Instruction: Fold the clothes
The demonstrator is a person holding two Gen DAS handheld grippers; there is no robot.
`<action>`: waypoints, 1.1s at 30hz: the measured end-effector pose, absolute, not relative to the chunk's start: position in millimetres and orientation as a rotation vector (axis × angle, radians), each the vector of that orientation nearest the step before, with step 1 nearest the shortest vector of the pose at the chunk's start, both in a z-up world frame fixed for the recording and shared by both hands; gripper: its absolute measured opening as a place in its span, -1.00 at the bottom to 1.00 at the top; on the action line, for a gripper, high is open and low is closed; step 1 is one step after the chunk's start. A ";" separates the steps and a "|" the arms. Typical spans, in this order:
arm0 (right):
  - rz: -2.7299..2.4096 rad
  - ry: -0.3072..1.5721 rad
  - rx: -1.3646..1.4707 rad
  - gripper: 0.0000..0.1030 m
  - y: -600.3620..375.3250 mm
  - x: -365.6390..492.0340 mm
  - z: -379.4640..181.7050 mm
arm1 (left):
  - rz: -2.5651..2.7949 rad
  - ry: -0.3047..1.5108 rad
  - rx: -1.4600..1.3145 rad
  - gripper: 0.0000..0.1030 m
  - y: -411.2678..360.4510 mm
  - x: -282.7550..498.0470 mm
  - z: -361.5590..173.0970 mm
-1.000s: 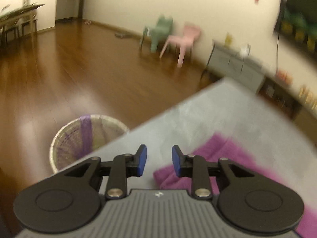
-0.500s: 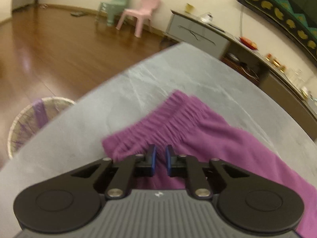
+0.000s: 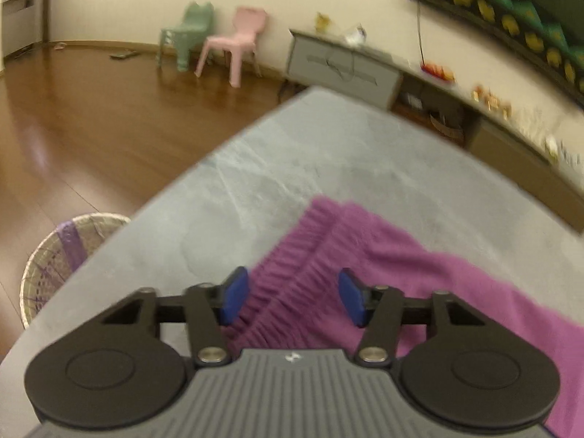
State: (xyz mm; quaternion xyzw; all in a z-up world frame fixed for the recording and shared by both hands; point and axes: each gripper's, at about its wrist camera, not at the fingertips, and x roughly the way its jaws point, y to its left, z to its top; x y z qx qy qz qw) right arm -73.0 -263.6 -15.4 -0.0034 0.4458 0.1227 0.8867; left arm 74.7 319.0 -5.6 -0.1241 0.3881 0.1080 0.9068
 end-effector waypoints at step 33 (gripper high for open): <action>0.309 0.900 -0.122 0.59 -224.9 -71.1 -58.6 | 0.072 0.604 -0.082 -0.51 288.3 79.3 16.6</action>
